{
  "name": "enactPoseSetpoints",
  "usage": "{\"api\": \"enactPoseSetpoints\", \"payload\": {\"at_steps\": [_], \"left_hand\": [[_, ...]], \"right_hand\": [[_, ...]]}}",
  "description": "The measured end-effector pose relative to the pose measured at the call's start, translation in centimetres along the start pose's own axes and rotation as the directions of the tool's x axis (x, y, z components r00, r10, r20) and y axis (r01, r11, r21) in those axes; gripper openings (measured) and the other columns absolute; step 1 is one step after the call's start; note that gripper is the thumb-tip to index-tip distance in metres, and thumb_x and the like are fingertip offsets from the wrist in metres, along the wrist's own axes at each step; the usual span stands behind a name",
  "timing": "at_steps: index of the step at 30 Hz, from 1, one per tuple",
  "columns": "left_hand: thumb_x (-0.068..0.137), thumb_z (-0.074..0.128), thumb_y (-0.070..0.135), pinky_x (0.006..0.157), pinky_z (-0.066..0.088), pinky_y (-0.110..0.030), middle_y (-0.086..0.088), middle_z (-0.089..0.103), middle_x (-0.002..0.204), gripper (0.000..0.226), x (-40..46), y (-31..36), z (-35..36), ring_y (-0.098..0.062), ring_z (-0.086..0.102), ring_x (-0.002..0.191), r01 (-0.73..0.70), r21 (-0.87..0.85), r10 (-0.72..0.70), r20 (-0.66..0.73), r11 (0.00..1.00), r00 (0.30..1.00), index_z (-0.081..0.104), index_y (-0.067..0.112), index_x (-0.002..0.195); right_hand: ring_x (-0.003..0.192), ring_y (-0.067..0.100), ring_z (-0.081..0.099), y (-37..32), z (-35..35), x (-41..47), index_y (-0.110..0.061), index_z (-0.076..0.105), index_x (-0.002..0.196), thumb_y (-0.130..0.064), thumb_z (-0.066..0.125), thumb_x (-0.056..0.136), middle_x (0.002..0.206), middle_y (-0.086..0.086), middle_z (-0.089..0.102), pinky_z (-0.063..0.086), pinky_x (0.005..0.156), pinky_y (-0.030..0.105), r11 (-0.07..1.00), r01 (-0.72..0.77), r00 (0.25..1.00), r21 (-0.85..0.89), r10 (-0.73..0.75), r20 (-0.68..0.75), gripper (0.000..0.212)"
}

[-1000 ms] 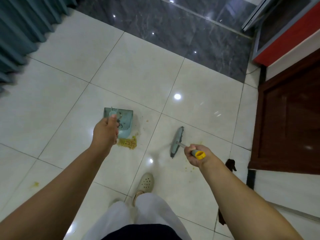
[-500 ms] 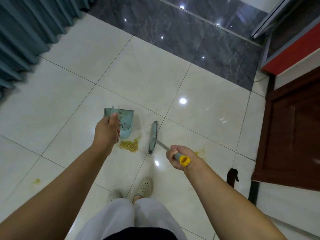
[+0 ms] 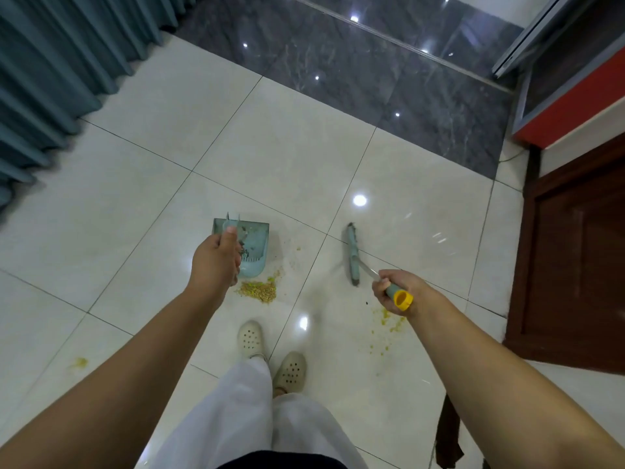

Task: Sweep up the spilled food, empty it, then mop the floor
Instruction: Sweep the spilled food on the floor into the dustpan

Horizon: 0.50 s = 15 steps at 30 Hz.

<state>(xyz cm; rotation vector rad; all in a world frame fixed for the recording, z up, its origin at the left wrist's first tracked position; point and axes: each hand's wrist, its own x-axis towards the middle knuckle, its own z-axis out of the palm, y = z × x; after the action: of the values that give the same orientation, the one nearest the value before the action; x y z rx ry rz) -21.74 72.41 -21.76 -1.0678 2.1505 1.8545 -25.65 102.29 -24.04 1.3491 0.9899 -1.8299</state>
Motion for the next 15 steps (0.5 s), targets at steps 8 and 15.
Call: {"api": "enactPoseSetpoints", "payload": {"at_steps": [8, 15], "left_hand": [[0.097, 0.04, 0.046, 0.035, 0.032, -0.021, 0.0, 0.047, 0.056, 0.043, 3.2, 0.2, -2.1, -0.008, 0.036, 0.038, 0.039, -0.011, -0.039, -0.008, 0.999, 0.999, 0.054, 0.01, 0.078], [0.097, 0.04, 0.045, 0.034, 0.032, -0.019, -0.002, 0.047, 0.056, 0.044, 6.1, 1.2, -3.5, -0.005, 0.037, 0.032, 0.056, -0.027, -0.056, -0.031, 0.998, 0.998, 0.052, 0.011, 0.074]], "right_hand": [[0.023, 0.009, 0.034, -2.7, 3.4, 5.3, 0.0, 0.036, 0.084, -0.011, 0.03, 0.103, 0.075, 0.009, 0.038, 0.032, 0.026, 0.011, 0.989, 0.064, 0.984, -0.133, -0.084, -0.155, 0.022], [0.021, 0.011, 0.036, 0.5, 9.8, 6.8, -0.004, 0.038, 0.094, -0.004, 0.033, 0.099, 0.073, 0.009, 0.037, 0.034, 0.027, 0.009, 0.973, -0.027, 0.996, -0.228, 0.008, -0.085, 0.008]]}}
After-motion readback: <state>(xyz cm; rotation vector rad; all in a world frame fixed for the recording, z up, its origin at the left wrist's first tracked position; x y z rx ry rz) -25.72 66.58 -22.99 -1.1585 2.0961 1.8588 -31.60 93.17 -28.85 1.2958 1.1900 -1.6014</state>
